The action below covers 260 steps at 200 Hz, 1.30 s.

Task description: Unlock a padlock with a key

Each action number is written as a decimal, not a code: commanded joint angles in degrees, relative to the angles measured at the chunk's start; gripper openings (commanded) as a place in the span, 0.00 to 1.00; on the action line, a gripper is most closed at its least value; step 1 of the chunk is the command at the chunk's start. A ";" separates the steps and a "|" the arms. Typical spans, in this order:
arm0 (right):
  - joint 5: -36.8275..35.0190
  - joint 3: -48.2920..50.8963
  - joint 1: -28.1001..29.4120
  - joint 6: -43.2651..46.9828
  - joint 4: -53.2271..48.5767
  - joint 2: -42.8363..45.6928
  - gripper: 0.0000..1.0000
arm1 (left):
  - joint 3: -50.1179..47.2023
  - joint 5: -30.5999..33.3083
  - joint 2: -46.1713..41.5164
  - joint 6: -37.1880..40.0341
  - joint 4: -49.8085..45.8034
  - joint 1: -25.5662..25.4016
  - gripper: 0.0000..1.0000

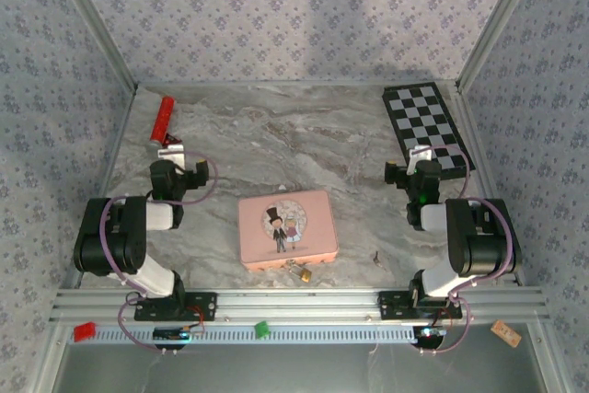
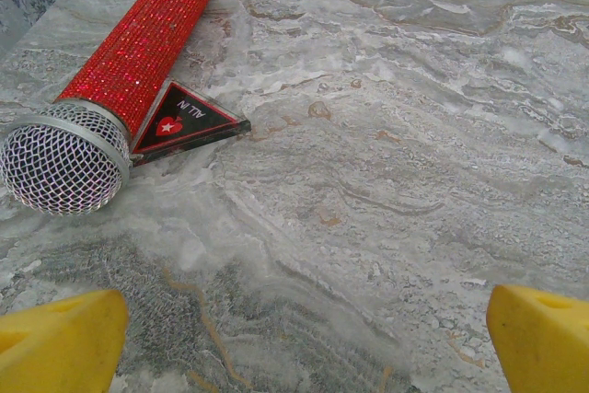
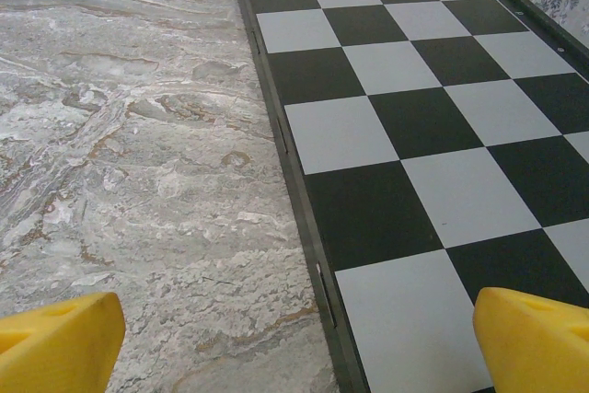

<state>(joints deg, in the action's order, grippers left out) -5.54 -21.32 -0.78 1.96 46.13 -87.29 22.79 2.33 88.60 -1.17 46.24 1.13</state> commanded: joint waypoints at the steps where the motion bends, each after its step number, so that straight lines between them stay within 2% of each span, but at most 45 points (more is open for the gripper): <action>1: 0.28 -0.91 -0.28 -0.73 0.89 -0.07 0.99 | 1.12 -1.01 -0.68 -0.50 -0.01 0.28 1.00; 72: 0.27 -0.66 -0.11 -0.43 1.24 0.10 0.99 | 1.21 0.41 -0.89 -0.32 -0.02 -0.29 1.00; 94: 3.09 -0.06 1.10 2.22 0.39 2.66 0.99 | 3.03 6.52 -5.29 0.33 -6.62 -2.76 1.00; 108: 1.76 1.77 1.86 2.91 0.24 6.73 0.99 | 5.77 11.46 -9.99 -2.48 -16.96 -3.69 1.00; 127: -0.17 0.89 4.05 3.94 -7.60 13.76 0.99 | 7.29 13.28 -15.75 -4.95 -25.99 -4.72 1.00; 139: -4.00 -2.40 5.56 0.92 -16.10 18.00 0.99 | 7.06 15.62 -20.00 -5.09 -29.27 -6.50 1.00; 151: -3.17 -6.58 5.87 -2.81 -24.79 21.36 0.99 | 7.18 17.37 -24.71 -7.12 -33.42 -7.61 1.00; 183: -1.24 -16.68 6.31 -17.24 -45.96 28.98 0.99 | 9.12 14.28 -38.47 -20.74 -47.41 -7.77 1.00; 201: 2.55 -21.39 6.08 -22.09 -56.07 32.51 0.99 | 11.83 14.35 -44.69 -32.52 -58.63 -7.72 1.00; 211: 7.97 -23.15 5.09 -23.76 -61.33 34.56 0.99 | 13.60 13.47 -47.62 -37.55 -65.38 -7.76 1.00; 218: 8.68 -24.07 3.74 -24.60 -65.16 36.14 0.99 | 14.24 12.02 -49.61 -38.26 -68.04 -7.73 1.00; 233: 7.79 -23.33 1.21 -32.79 -71.48 40.01 0.99 | 14.10 10.52 -54.00 -39.79 -73.07 -7.55 1.00; 248: 16.12 -20.62 -1.90 -34.23 -69.70 42.65 0.99 | 12.05 10.07 -59.26 -43.48 -74.70 -6.99 1.00; 260: 18.43 -20.63 -2.10 -34.13 -71.27 43.17 0.99 | 8.65 5.17 -63.50 -42.65 -70.49 -6.20 1.00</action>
<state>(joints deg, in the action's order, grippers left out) 3.84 -43.33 -1.30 -25.56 -15.33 -45.63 35.18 13.76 31.53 -37.95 -19.66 -6.33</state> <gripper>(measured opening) 0.991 0.998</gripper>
